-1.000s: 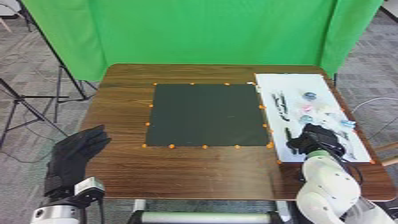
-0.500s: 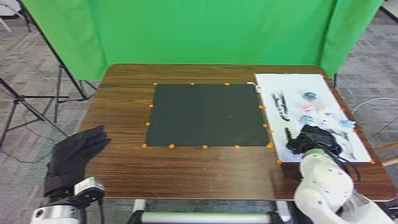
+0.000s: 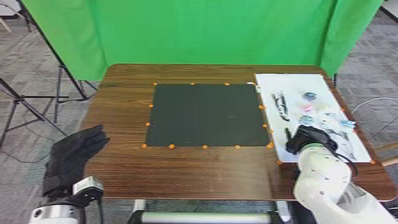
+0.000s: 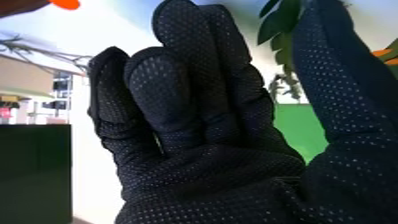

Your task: Arrange flowers

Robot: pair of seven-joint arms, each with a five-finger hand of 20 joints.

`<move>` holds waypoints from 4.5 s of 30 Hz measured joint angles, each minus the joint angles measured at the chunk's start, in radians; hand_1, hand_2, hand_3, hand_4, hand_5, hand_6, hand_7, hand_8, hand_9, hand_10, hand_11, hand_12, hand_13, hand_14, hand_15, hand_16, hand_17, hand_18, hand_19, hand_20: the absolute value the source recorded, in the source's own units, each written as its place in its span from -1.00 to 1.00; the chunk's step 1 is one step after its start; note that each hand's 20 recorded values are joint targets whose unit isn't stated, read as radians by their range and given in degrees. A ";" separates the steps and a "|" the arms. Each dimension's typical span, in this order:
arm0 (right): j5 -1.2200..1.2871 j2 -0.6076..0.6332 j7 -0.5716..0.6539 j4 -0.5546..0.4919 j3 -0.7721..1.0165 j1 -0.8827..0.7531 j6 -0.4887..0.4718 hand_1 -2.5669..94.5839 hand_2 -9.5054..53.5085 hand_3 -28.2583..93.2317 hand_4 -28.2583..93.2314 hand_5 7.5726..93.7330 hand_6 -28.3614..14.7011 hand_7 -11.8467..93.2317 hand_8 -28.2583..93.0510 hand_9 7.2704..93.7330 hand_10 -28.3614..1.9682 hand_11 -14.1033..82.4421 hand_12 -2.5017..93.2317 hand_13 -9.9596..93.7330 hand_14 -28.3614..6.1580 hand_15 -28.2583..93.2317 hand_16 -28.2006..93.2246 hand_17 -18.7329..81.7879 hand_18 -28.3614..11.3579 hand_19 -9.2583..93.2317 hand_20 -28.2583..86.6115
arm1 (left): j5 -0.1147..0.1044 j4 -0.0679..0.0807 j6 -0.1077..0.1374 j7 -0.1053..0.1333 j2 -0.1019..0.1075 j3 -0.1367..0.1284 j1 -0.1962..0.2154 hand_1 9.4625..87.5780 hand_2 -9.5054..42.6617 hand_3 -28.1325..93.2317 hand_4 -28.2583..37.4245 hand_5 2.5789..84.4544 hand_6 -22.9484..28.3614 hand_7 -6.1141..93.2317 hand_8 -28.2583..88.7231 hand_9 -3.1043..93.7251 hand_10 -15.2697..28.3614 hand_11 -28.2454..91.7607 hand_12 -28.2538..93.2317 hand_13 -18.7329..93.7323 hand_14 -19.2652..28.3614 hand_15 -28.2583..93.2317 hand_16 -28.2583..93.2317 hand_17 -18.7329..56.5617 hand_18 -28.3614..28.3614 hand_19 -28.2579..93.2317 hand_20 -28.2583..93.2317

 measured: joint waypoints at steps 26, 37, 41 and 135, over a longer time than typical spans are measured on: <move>0.009 0.008 -0.089 0.049 -0.016 -0.008 0.242 0.16 -0.77 0.70 -1.00 0.40 0.05 0.23 -0.14 0.62 -0.30 0.38 -0.26 0.60 -0.08 0.79 -0.03 0.33 -0.79 1.00 0.18 | -0.024 0.000 0.001 0.046 0.024 0.017 0.002 -0.51 -0.36 0.78 -0.69 0.26 0.50 -0.47 -0.69 0.01 0.76 0.09 -0.37 -0.12 1.00 0.55 -0.76 -0.69 0.85 0.51 -0.38; -0.033 0.049 -0.105 0.021 -0.026 -0.033 0.353 0.15 -0.79 0.72 -1.00 0.43 0.04 0.21 -0.13 0.65 -0.33 0.38 -0.26 0.62 -0.07 0.80 -0.02 0.35 -0.77 1.00 0.22 | -0.022 -0.001 0.001 0.039 0.026 0.009 0.005 -0.51 -0.35 0.78 -0.70 0.26 0.50 -0.47 -0.69 0.01 0.76 0.08 -0.37 -0.12 1.00 0.55 -0.76 -0.69 0.85 0.52 -0.39; -0.044 0.062 -0.104 -0.014 -0.025 -0.031 0.378 0.15 -0.79 0.72 -1.00 0.44 0.04 0.20 -0.12 0.65 -0.33 0.39 -0.26 0.62 -0.08 0.80 -0.01 0.36 -0.77 1.00 0.23 | -0.022 -0.003 0.003 0.038 0.025 0.003 0.015 -0.51 -0.35 0.78 -0.70 0.26 0.50 -0.47 -0.69 0.01 0.76 0.08 -0.37 -0.12 1.00 0.55 -0.76 -0.69 0.85 0.52 -0.39; 0.186 -0.482 -0.117 0.359 -0.557 0.496 0.222 -0.29 -0.65 0.73 -0.90 0.58 0.14 0.32 -0.72 0.79 -0.16 0.35 -0.35 0.72 -0.05 0.75 -0.05 0.47 -0.81 1.00 0.21 | 0.048 0.017 -0.038 -0.082 -0.001 -0.030 -0.062 -0.52 -0.34 0.78 -0.71 0.25 0.50 -0.47 -0.69 0.01 0.76 0.09 -0.37 -0.12 1.00 0.55 -0.77 -0.69 0.85 0.53 -0.42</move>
